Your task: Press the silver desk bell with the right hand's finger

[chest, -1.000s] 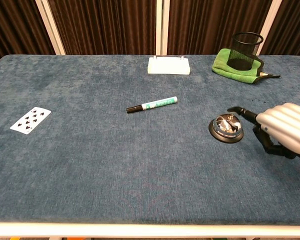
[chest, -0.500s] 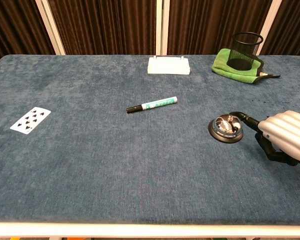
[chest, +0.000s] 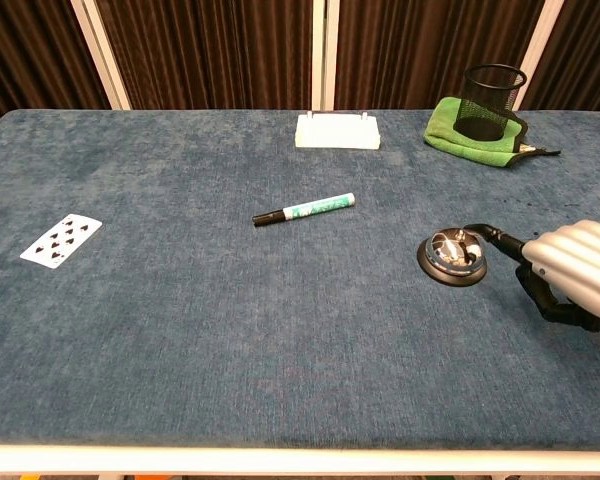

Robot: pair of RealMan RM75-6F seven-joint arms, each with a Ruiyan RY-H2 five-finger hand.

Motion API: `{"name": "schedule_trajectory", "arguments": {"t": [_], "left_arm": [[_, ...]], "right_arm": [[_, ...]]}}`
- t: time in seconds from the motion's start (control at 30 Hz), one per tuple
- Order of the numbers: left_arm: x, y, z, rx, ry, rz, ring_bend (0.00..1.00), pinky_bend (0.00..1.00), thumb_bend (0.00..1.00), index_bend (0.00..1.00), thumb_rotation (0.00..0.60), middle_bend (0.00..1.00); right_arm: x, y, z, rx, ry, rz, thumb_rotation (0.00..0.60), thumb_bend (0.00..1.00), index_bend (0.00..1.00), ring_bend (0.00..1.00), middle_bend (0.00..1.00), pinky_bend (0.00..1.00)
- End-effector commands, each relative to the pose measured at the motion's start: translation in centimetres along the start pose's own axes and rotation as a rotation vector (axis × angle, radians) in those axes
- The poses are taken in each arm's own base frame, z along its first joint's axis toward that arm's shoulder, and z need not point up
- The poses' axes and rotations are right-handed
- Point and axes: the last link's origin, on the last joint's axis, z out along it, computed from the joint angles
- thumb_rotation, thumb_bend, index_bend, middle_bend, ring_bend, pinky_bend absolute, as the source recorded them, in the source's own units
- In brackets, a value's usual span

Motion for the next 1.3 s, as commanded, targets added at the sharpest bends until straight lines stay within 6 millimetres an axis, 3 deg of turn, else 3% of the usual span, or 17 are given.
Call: {"name": "schedule_trajectory", "arguments": {"t": [0.03, 0.2, 0.3, 0.43, 0.7, 0.77, 0.83, 0.9, 0.97, 1.03, 1.07, 1.3], "left_arm": [[0.0, 0.0, 0.0, 0.0, -0.002, 0.001, 0.0, 0.16, 0.03, 0.09, 0.6, 0.01], [0.0, 0.2, 0.0, -0.006, 0.003, 0.001, 0.0, 0.16, 0.03, 0.09, 0.6, 0.01], [0.1, 0.4, 0.0, -0.011, 0.003, 0.0, 0.0, 0.16, 0.03, 0.09, 0.6, 0.01], [-0.1, 0.7, 0.0, -0.016, -0.004, 0.0, 0.0, 0.16, 0.03, 0.09, 0.6, 0.01], [-0.3, 1.8, 0.2, -0.041, -0.012, 0.001, 0.0, 0.16, 0.03, 0.09, 0.6, 0.01], [-0.3, 2.0, 0.3, -0.045, -0.01, 0.003, 0.0, 0.16, 0.03, 0.09, 0.6, 0.01], [-0.3, 2.2, 0.3, -0.047, -0.012, 0.005, 0.0, 0.16, 0.03, 0.09, 0.6, 0.01], [-0.3, 2.2, 0.3, -0.047, -0.014, 0.005, 0.0, 0.16, 0.03, 0.09, 0.6, 0.01], [-0.4, 2.3, 0.3, -0.044, -0.016, 0.001, 0.0, 0.16, 0.03, 0.09, 0.6, 0.01], [-0.5, 2.3, 0.3, -0.044, -0.019, 0.003, 0.0, 0.16, 0.03, 0.09, 0.6, 0.01], [-0.5, 2.3, 0.3, -0.043, -0.02, 0.003, 0.0, 0.16, 0.03, 0.09, 0.6, 0.01], [-0.7, 2.1, 0.1, -0.039, -0.018, 0.003, 0.0, 0.16, 0.03, 0.09, 0.6, 0.01]], "right_arm": [[0.2, 0.1, -0.1, -0.002, 0.004, 0.011, 0.6, 1.0, 0.03, 0.8, 0.89, 0.73], [3.2, 1.2, -0.6, -0.027, 0.128, 0.06, 0.6, 1.0, 0.03, 0.8, 0.89, 0.74], [6.1, 2.7, -1.9, -0.052, 0.246, 0.084, 0.6, 1.0, 0.03, 0.8, 0.89, 0.73], [8.4, 5.3, -4.5, -0.12, 0.332, 0.084, 0.6, 1.0, 0.03, 0.8, 0.89, 0.73], [9.6, 11.3, -9.5, -0.336, 0.404, 0.035, 0.6, 1.0, 0.11, 0.8, 0.88, 0.73], [9.1, 12.4, -10.0, -0.379, 0.376, 0.043, 0.6, 1.0, 0.12, 0.72, 0.79, 0.69], [8.4, 13.2, -10.6, -0.404, 0.301, 0.086, 0.6, 0.91, 0.11, 0.51, 0.64, 0.54], [8.1, 13.7, -11.0, -0.417, 0.241, 0.108, 0.6, 0.7, 0.08, 0.28, 0.46, 0.34], [8.0, 14.1, -11.2, -0.433, 0.195, 0.104, 0.6, 0.37, 0.02, 0.06, 0.18, 0.1], [8.5, 14.0, -10.9, -0.425, 0.262, 0.143, 0.6, 0.11, 0.0, 0.0, 0.02, 0.0], [8.7, 13.7, -10.9, -0.406, 0.299, 0.187, 0.6, 0.03, 0.0, 0.0, 0.0, 0.0], [8.1, 13.5, -10.8, -0.375, 0.33, 0.174, 0.6, 0.0, 0.0, 0.0, 0.0, 0.0]]}}
